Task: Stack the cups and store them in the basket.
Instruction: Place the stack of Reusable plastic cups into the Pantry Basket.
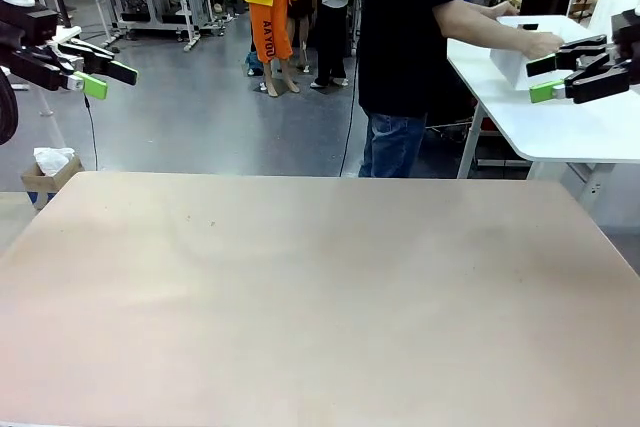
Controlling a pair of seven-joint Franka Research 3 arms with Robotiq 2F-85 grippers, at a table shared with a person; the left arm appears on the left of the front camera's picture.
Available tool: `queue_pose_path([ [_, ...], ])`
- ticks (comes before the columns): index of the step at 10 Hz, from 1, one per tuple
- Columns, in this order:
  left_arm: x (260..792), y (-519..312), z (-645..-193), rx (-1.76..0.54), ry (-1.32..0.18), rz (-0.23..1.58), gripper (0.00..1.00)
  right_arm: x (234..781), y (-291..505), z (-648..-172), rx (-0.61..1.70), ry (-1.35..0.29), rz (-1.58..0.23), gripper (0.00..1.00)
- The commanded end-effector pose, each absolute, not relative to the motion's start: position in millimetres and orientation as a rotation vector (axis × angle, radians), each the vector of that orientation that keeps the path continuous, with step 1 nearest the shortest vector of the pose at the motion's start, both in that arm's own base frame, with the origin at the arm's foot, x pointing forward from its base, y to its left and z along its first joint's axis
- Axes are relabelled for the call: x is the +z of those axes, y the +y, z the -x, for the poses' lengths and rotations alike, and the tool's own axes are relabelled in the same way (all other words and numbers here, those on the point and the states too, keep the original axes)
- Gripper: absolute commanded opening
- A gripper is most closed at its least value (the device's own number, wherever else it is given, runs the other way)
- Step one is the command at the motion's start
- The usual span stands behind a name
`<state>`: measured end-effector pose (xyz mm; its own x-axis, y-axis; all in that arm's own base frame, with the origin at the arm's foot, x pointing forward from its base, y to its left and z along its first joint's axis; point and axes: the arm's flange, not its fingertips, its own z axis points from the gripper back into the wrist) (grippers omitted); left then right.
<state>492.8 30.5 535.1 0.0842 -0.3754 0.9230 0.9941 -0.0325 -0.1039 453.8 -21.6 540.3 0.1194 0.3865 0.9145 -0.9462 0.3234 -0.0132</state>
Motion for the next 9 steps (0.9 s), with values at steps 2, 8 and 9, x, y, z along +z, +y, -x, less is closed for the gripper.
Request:
queue_pose_path([
  [2,536.8,29.0,-490.6,-1.339,-0.814,1.0,1.0,542.6,-20.4,-453.3,1.081,-1.001,-0.717,1.0],
  [8,536.8,29.0,-490.6,-1.339,-0.814,1.0,1.0,542.6,-20.4,-453.3,1.081,-1.001,-0.717,1.0],
  [9,536.8,29.0,-490.6,-1.339,-0.814,1.0,1.0,542.6,-20.4,-453.3,1.081,-1.001,-0.717,1.0],
])
